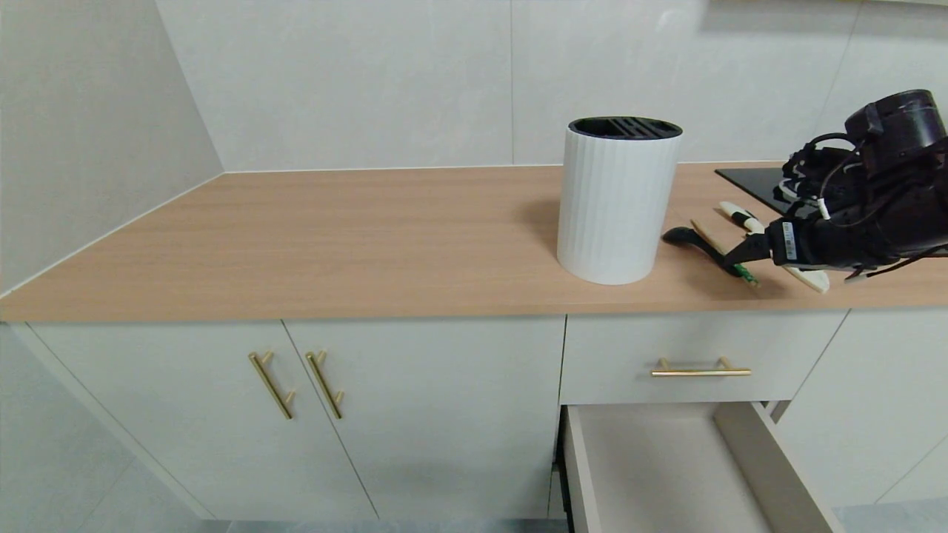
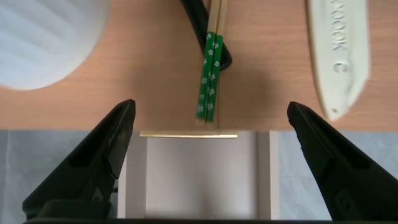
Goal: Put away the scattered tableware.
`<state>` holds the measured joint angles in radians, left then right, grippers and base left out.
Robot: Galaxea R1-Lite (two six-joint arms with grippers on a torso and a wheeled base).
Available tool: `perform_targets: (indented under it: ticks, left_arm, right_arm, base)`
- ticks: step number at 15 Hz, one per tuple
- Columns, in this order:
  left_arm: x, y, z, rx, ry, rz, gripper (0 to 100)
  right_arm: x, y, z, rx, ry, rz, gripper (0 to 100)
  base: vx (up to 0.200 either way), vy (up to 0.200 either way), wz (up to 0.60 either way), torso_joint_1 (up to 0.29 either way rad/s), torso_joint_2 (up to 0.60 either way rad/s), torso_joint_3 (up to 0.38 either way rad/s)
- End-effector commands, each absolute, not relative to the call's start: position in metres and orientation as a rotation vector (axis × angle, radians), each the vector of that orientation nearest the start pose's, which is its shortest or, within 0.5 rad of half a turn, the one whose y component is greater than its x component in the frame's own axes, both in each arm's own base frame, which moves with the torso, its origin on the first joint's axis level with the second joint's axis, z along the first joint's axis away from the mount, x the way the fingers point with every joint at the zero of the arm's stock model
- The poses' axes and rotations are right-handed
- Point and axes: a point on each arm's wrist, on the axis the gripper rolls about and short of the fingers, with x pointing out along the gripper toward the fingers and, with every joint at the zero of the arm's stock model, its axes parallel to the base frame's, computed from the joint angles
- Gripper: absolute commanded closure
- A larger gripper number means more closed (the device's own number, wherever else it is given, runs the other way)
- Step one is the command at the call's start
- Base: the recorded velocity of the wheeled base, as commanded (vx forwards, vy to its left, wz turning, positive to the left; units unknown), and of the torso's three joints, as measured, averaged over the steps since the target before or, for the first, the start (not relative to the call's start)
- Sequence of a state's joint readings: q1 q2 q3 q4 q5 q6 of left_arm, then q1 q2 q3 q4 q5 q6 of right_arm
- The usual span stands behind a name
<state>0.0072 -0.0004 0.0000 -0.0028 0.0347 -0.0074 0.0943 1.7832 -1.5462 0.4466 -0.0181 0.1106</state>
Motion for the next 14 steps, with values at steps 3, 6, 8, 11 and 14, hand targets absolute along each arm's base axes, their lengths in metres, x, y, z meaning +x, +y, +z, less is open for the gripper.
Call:
perform_targets:
  ticks: [3, 6, 8, 11, 14]
  left_arm:
    - [-0.023, 0.001, 0.076, -0.008, -0.003, 0.043, 0]
    - [-0.023, 0.001, 0.076, -0.008, -0.003, 0.043, 0]
    - [-0.023, 0.001, 0.076, -0.008, -0.003, 0.043, 0]
    - [-0.023, 0.001, 0.076, -0.008, -0.003, 0.043, 0]
    - [-0.023, 0.001, 0.076, -0.008, -0.003, 0.043, 0]
  right_arm:
    - [0.34, 0.032, 0.247, 0.066, 0.721, 0.032, 0]
    - [0.344, 0.033, 0.246, 0.067, 0.708, 0.035, 0]
    - [0.347, 0.034, 0.241, 0.067, 0.72, 0.036, 0]
    - [0.349, 0.034, 0.239, 0.066, 0.725, 0.037, 0]
    - [0.352, 0.035, 0.235, 0.065, 0.737, 0.036, 0]
  base:
    - [0.0, 0.0, 0.0, 0.0, 0.0, 0.0]
    - [0.0, 0.0, 0.0, 0.0, 0.0, 0.0]
    - [0.0, 0.0, 0.0, 0.0, 0.0, 0.0]
    - [0.0, 0.0, 0.0, 0.0, 0.0, 0.0]
    - [0.0, 0.0, 0.0, 0.0, 0.0, 0.0]
